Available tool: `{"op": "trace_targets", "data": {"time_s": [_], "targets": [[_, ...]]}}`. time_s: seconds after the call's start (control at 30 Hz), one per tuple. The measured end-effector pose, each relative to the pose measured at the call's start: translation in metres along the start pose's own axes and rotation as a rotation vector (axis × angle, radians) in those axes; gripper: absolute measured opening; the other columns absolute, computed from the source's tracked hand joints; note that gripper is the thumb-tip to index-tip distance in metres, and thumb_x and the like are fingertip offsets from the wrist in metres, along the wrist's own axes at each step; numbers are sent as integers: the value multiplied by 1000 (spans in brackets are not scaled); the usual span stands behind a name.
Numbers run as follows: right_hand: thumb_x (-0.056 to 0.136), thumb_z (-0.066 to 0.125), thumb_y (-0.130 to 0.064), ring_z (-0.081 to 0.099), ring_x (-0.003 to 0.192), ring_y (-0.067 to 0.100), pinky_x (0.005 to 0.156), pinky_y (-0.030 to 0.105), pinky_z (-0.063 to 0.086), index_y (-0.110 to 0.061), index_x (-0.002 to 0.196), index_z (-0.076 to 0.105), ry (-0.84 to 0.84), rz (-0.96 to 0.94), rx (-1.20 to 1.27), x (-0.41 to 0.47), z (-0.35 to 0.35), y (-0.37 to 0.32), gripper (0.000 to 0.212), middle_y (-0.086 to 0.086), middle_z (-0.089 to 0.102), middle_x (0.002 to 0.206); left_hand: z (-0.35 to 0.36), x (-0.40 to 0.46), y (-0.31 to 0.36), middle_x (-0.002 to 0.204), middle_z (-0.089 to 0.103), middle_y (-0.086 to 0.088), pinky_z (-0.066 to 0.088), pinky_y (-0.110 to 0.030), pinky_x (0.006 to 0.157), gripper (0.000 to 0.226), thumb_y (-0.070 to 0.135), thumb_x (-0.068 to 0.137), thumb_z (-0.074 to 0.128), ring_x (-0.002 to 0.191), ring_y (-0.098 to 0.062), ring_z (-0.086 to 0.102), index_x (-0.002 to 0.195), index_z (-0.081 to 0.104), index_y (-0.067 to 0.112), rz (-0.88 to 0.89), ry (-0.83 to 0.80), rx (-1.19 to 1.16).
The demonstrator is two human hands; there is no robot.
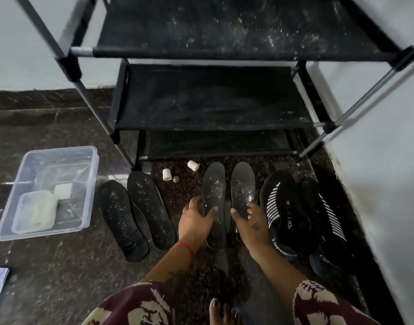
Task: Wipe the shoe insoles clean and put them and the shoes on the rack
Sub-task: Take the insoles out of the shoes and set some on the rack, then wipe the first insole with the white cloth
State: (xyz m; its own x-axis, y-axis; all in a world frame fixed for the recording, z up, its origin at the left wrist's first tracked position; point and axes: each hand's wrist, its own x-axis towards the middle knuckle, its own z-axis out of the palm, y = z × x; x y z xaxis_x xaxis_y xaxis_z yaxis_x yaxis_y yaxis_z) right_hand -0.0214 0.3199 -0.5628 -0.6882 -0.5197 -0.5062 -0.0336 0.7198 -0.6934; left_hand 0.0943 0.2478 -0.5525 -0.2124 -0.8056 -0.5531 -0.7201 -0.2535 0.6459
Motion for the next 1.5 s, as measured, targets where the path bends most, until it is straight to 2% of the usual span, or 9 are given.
{"op": "trace_targets", "data": {"time_s": [0.13,0.33,0.43,0.67,0.8,0.93,1.13,1.37,1.5], "targets": [[82,62,-49,46,123,20,100,36,41,-21,138,37,-31,-133,-9,-17,-2,-45,67,5,45,138,-36,-10,27,148,34,-9,39,-38,100,74,52,87,56,129,-28,43,147,25,22,72,87,31],[83,58,-53,43,126,21,102,38,40,-21,139,34,-77,-321,-15,-41,16,-126,69,6,43,139,-104,-16,65,150,31,-9,36,-40,104,76,54,87,54,132,-27,39,148,22,21,132,250,-60],[83,57,-53,44,124,20,98,33,40,-22,138,35,-95,-377,-8,-55,35,-162,67,5,43,139,-144,-19,67,150,30,-7,35,-43,107,77,55,87,53,133,-26,38,148,22,21,161,335,-102],[81,60,-53,47,121,22,95,31,41,-21,137,36,-196,-498,-18,-91,103,-226,69,8,43,137,-232,-19,31,152,26,-8,31,-40,110,79,51,87,55,137,-26,31,148,20,15,214,590,-157],[81,62,-51,46,123,23,101,35,41,-20,138,36,-265,-528,-38,-113,157,-243,70,10,43,138,-266,-15,-10,153,25,-7,28,-40,109,77,49,88,55,138,-25,28,148,20,15,152,728,-179],[81,62,-50,45,123,24,104,38,39,-19,137,36,-347,-564,-99,-130,211,-244,69,11,42,137,-290,-7,-63,154,22,-10,24,-40,114,79,48,88,55,141,-24,22,149,18,14,91,800,-128],[81,61,-50,41,127,24,104,34,35,-19,139,33,-488,-614,-246,-136,287,-233,71,10,39,139,-308,11,-142,156,15,-9,16,-40,117,84,51,85,56,144,-24,13,150,15,15,-75,815,-10],[85,60,-42,39,126,24,101,30,34,-17,138,29,-623,-738,-437,-128,366,-207,67,11,34,140,-300,46,-218,159,6,-8,6,-43,118,82,44,90,48,147,-25,2,151,7,9,-198,695,158],[89,58,-29,42,123,22,100,28,37,-15,137,33,-666,-815,-556,-123,401,-196,56,7,34,139,-292,63,-244,160,0,-6,1,-43,118,73,35,94,41,146,-27,-5,151,1,9,-226,598,243]]}}
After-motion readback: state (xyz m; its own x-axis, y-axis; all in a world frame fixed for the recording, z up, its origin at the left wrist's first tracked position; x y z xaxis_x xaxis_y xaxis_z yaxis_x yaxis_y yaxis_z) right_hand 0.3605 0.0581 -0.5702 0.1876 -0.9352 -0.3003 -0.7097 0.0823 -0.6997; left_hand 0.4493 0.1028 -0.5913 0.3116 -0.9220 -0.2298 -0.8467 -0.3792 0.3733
